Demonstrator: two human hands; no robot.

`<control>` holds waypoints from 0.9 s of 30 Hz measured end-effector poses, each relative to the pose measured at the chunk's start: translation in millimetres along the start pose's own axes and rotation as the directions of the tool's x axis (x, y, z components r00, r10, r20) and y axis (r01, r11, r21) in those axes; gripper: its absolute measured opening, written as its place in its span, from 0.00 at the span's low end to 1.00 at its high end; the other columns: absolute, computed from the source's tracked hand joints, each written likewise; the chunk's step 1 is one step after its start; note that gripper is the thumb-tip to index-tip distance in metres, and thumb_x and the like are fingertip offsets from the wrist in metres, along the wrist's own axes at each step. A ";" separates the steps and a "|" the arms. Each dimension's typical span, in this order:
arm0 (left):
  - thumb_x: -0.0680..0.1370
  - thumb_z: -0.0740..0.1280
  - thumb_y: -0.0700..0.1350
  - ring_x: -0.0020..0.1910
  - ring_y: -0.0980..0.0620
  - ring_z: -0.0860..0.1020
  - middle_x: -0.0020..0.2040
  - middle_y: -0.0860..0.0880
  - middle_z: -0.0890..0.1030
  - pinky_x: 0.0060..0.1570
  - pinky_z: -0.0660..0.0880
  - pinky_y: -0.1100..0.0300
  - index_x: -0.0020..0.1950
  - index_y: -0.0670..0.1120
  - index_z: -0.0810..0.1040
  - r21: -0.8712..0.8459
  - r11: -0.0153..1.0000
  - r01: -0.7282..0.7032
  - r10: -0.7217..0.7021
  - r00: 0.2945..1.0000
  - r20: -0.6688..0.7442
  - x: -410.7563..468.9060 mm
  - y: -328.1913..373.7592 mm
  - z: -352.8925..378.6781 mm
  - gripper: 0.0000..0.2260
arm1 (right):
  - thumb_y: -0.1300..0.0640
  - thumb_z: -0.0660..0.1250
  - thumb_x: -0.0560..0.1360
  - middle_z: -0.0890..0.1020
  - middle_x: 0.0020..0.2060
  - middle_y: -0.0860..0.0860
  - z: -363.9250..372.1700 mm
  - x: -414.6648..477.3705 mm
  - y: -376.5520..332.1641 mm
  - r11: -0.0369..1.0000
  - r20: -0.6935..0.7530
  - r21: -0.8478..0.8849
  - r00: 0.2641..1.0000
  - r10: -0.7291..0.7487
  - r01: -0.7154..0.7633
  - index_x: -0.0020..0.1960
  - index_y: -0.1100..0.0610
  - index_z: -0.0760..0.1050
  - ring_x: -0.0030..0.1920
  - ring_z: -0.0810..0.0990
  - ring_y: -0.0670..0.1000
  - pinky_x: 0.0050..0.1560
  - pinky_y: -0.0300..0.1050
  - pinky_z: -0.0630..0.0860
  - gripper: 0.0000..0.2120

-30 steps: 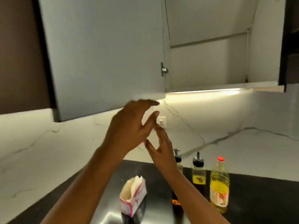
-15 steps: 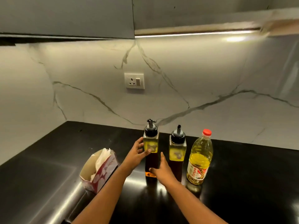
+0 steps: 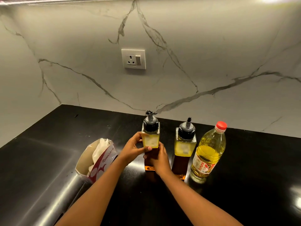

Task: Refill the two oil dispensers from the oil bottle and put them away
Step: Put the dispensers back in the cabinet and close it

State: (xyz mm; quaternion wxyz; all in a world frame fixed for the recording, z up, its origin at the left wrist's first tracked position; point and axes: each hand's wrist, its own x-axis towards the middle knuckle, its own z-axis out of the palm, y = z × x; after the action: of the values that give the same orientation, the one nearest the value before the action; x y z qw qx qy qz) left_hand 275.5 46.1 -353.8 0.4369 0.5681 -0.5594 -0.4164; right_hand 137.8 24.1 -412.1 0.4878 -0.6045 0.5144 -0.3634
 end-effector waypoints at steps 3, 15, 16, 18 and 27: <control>0.63 0.75 0.57 0.57 0.57 0.78 0.56 0.54 0.80 0.48 0.77 0.65 0.59 0.57 0.73 -0.059 0.998 -0.026 0.024 0.999 -0.031 -15.9 0.3 -3.0 0.26 | 0.55 0.77 0.65 0.70 0.61 0.50 -2.4 -11.9 -1.2 1.000 0.072 0.013 0.997 -0.018 0.017 0.68 0.49 0.64 0.59 0.74 0.49 0.57 0.49 0.77 0.36; 0.56 0.79 0.64 0.52 0.49 0.82 0.51 0.49 0.84 0.42 0.79 0.60 0.58 0.50 0.75 -0.251 0.955 -0.157 0.151 0.988 -0.043 -78.0 92.6 -20.7 0.35 | 0.60 0.77 0.65 0.76 0.60 0.48 -57.3 -87.9 -73.7 0.985 0.398 0.169 0.912 -0.098 0.033 0.64 0.41 0.65 0.61 0.75 0.48 0.57 0.48 0.77 0.35; 0.57 0.79 0.63 0.52 0.48 0.82 0.51 0.48 0.84 0.43 0.80 0.59 0.58 0.49 0.75 -0.250 0.949 -0.194 0.192 0.981 -0.031 -81.2 110.8 -22.6 0.34 | 0.60 0.78 0.64 0.77 0.58 0.49 -64.2 -93.9 -87.7 0.983 0.373 0.171 0.918 -0.134 0.074 0.63 0.41 0.67 0.60 0.77 0.49 0.57 0.51 0.78 0.34; 0.59 0.78 0.62 0.50 0.50 0.83 0.51 0.50 0.84 0.43 0.80 0.60 0.58 0.48 0.76 -0.234 0.933 -0.273 0.274 0.961 -0.030 -86.6 148.4 -25.6 0.33 | 0.60 0.78 0.64 0.79 0.55 0.49 -78.7 -105.0 -120.1 0.973 0.311 0.170 0.928 -0.206 0.158 0.61 0.43 0.69 0.56 0.80 0.50 0.54 0.51 0.79 0.31; 0.69 0.65 0.57 0.42 0.64 0.82 0.40 0.65 0.83 0.35 0.77 0.68 0.54 0.60 0.75 -0.016 0.805 -0.594 0.578 0.789 -0.209 -90.9 312.9 -24.0 0.14 | 0.49 0.80 0.59 0.82 0.50 0.45 -133.5 -125.1 -273.1 0.869 0.015 0.071 0.871 -0.491 0.489 0.58 0.44 0.72 0.47 0.83 0.47 0.48 0.49 0.81 0.31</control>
State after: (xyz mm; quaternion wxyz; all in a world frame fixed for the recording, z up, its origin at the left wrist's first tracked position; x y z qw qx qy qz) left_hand 211.1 140.0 -47.5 0.6193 0.3862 -0.6453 -0.2255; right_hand 59.3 116.0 -106.4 0.4075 -0.7047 0.3243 -0.4819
